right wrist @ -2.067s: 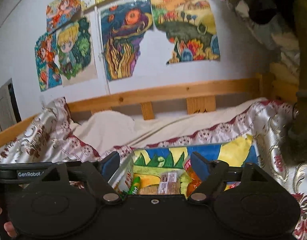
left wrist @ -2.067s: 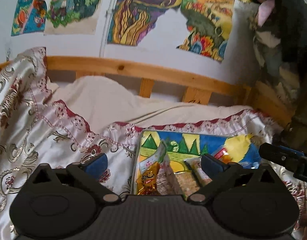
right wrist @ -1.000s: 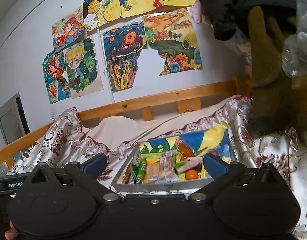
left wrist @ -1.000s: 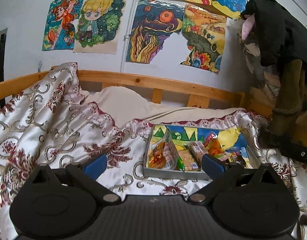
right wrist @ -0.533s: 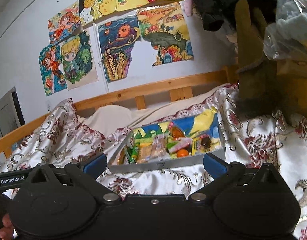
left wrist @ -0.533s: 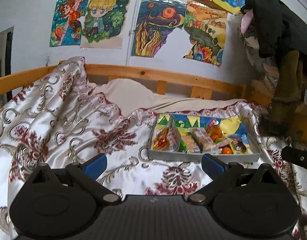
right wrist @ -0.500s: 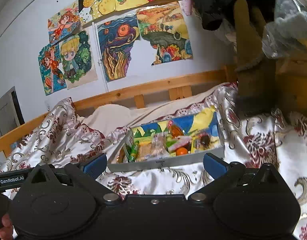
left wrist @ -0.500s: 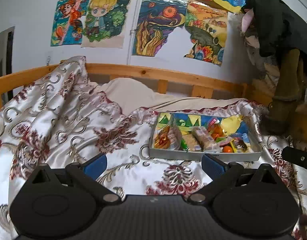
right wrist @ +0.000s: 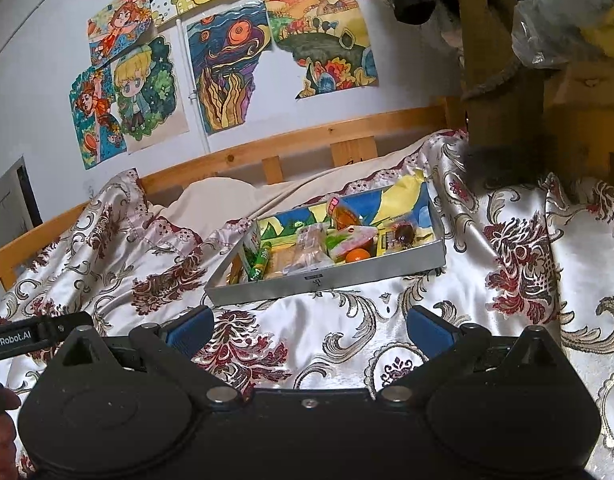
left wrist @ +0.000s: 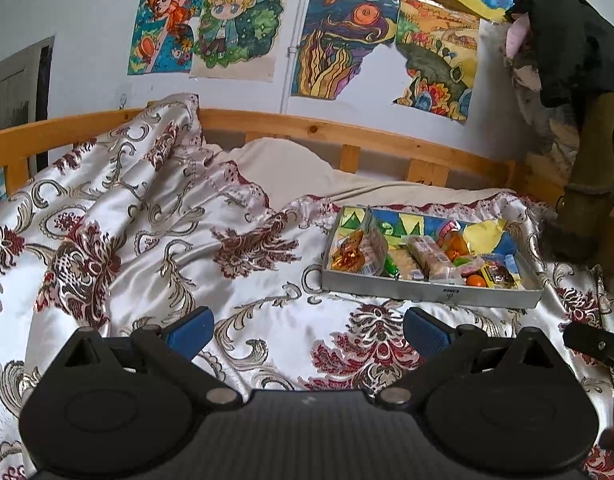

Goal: Organize snacks

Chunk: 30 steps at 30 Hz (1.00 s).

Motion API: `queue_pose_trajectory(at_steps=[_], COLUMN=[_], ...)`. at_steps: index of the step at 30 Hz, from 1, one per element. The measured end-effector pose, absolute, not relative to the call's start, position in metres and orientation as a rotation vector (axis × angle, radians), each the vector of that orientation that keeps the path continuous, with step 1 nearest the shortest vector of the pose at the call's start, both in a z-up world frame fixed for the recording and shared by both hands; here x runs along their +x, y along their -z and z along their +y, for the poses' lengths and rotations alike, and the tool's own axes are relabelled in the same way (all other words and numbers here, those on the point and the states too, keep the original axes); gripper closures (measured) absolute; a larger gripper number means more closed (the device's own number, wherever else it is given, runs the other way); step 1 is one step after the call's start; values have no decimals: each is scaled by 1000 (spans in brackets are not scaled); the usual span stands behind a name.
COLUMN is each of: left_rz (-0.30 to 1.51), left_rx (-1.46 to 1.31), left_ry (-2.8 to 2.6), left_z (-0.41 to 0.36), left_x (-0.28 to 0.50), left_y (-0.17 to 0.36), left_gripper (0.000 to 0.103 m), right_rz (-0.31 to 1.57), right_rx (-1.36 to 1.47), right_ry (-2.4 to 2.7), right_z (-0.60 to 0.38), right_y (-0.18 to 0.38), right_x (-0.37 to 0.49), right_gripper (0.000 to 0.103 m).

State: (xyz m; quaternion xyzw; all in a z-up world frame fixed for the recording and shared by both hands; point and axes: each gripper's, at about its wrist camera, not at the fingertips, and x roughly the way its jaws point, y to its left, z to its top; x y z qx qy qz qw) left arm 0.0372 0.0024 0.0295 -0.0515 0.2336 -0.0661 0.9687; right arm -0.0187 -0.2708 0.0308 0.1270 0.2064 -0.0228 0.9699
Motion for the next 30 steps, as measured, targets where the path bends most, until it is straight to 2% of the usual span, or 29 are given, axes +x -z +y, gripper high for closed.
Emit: queue_pose_trajectory(at_steps=[30], left_rz=[543], left_rx=[-37], left_ry=[150], left_z=[-11], left_x=[39], left_y=[-10], left_gripper=[0], right_rz=[459], right_rx=[241], right_ry=[59], right_z=[-269], right_y=[-16], right_x=[-14], right_gripper=[1])
